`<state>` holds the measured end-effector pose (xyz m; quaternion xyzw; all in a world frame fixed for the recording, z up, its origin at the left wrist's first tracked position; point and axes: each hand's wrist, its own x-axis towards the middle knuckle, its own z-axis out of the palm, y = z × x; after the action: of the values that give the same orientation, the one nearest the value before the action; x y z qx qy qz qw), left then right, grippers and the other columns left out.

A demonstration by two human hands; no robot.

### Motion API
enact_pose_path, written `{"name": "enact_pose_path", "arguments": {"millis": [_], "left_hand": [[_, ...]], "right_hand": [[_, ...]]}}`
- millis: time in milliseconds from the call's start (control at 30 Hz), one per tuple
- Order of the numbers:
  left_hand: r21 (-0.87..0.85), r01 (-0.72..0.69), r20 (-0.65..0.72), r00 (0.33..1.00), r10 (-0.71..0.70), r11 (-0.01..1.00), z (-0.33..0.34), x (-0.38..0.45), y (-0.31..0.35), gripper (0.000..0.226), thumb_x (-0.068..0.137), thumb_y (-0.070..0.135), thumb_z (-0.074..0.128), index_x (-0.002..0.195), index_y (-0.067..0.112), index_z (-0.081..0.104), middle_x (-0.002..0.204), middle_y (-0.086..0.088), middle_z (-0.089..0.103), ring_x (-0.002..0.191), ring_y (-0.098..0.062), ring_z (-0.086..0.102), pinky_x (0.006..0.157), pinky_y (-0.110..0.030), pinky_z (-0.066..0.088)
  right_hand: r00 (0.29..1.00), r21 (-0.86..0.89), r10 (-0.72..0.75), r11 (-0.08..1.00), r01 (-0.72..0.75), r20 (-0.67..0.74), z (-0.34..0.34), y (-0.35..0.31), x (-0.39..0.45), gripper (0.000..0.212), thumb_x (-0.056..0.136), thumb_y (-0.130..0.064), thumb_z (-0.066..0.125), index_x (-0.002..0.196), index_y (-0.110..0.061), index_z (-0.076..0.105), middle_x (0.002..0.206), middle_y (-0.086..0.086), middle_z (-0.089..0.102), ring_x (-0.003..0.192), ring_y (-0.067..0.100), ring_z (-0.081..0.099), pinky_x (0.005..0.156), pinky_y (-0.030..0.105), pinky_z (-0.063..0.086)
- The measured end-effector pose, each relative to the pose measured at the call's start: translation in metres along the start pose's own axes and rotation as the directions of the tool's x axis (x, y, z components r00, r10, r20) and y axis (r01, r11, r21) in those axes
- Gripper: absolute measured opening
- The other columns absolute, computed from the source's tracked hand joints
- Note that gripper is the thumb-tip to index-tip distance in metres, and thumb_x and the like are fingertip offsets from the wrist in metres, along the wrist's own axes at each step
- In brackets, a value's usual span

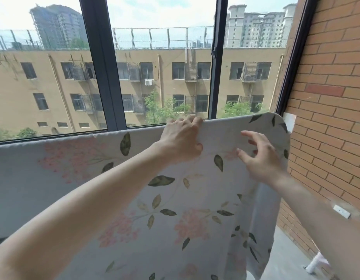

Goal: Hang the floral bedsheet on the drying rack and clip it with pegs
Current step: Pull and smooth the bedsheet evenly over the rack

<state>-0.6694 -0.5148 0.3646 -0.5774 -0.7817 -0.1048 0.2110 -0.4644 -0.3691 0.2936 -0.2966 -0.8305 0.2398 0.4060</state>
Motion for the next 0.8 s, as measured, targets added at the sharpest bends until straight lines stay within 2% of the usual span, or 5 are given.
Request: {"name": "enact_pose_path", "arguments": {"millis": [133, 300, 433, 667, 800], "left_hand": [[0.057, 0.071, -0.046, 0.997, -0.068, 0.996, 0.018, 0.031, 0.033, 0.060, 0.080, 0.045, 0.061, 0.132, 0.019, 0.049, 0.122, -0.005, 0.061, 0.110, -0.029, 0.059, 0.102, -0.046, 0.042], [0.118, 0.232, -0.245, 0.949, -0.198, 0.966, 0.046, 0.039, 0.050, 0.051, 0.081, 0.051, 0.058, 0.122, 0.020, 0.055, 0.113, -0.002, 0.064, 0.104, -0.027, 0.058, 0.096, -0.041, 0.037], [0.100, 0.295, -0.332, 0.910, -0.248, 0.950, 0.051, 0.045, 0.055, 0.049, 0.078, 0.056, 0.058, 0.113, 0.021, 0.058, 0.103, 0.001, 0.065, 0.099, -0.026, 0.058, 0.093, -0.042, 0.036], [0.101, 0.326, -0.315, 0.907, -0.281, 0.940, 0.047, 0.048, 0.061, 0.045, 0.077, 0.057, 0.060, 0.106, 0.023, 0.056, 0.097, 0.004, 0.064, 0.096, -0.026, 0.058, 0.091, -0.043, 0.037], [0.102, 0.333, -0.293, 0.911, -0.292, 0.937, 0.043, 0.049, 0.066, 0.045, 0.077, 0.058, 0.061, 0.106, 0.023, 0.056, 0.097, 0.004, 0.064, 0.093, -0.025, 0.057, 0.091, -0.042, 0.037]], "right_hand": [[0.998, 0.007, -0.023, 1.000, 0.023, -0.053, -0.019, 0.030, 0.044, 0.051, 0.094, -0.027, 0.071, 0.142, -0.032, 0.053, 0.141, -0.007, 0.049, 0.128, 0.015, 0.050, 0.108, 0.040, 0.044], [0.987, -0.001, -0.057, 0.998, 0.057, -0.149, -0.041, 0.089, 0.092, 0.051, 0.095, -0.028, 0.068, 0.143, -0.034, 0.052, 0.141, -0.005, 0.048, 0.123, 0.017, 0.055, 0.109, 0.046, 0.047], [0.987, 0.041, 0.023, 0.999, -0.016, -0.161, -0.059, 0.128, 0.124, 0.045, 0.101, -0.022, 0.060, 0.145, -0.022, 0.054, 0.143, 0.004, 0.051, 0.120, 0.022, 0.058, 0.105, 0.033, 0.045], [0.987, 0.123, 0.072, 0.991, -0.055, -0.141, -0.081, 0.179, 0.141, 0.027, 0.097, -0.047, 0.067, 0.107, -0.023, 0.074, 0.095, -0.003, 0.075, 0.079, 0.014, 0.072, 0.065, 0.032, 0.055], [0.992, 0.097, 0.041, 0.995, -0.030, -0.116, -0.097, 0.194, 0.158, 0.012, 0.096, -0.034, 0.071, 0.090, -0.024, 0.076, 0.077, -0.002, 0.075, 0.070, 0.013, 0.072, 0.065, 0.035, 0.060]]}}
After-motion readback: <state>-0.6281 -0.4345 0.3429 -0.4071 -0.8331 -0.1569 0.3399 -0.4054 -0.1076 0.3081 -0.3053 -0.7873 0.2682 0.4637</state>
